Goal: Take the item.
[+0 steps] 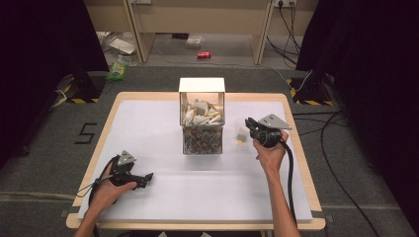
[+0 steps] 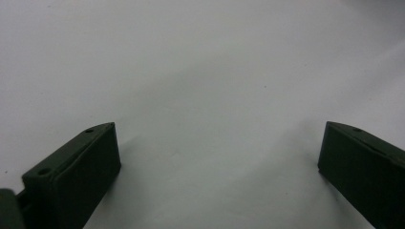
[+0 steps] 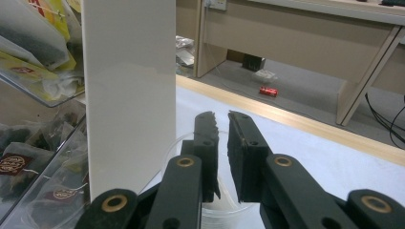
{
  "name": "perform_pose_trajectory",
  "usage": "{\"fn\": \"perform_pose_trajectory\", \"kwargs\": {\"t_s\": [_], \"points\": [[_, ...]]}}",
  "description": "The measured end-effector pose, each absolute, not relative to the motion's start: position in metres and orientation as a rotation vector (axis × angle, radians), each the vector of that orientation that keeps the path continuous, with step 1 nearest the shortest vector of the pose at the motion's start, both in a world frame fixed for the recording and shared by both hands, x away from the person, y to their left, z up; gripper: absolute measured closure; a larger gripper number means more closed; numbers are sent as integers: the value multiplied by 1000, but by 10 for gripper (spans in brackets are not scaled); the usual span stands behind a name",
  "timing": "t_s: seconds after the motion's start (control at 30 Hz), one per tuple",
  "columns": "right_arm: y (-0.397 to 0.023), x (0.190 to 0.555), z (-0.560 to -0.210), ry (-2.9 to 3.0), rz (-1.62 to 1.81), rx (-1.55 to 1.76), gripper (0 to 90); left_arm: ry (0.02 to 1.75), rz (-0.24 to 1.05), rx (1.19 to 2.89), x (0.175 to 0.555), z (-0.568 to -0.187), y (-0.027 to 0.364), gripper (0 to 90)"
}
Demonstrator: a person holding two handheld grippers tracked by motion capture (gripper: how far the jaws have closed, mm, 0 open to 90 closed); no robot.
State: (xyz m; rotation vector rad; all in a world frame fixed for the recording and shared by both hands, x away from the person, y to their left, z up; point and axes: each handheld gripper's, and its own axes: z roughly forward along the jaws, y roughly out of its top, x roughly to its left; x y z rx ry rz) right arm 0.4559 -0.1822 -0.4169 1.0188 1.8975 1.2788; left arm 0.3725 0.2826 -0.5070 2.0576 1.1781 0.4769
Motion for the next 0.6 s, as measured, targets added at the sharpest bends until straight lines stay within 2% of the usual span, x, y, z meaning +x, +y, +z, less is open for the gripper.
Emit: {"fn": "perform_pose_trajectory", "kwargs": {"t_s": [0.2,0.37,0.6], "points": [[-183,455,-417,1894,1294,1041,754,1178,475,2056,373,-507,283,0],[-185,453,-417,1883,1303,1095,611,1178,475,2056,373,-507,283,0],[-188,448,-415,1868,1305,1136,460,1180,475,2057,373,-507,283,0]]}}
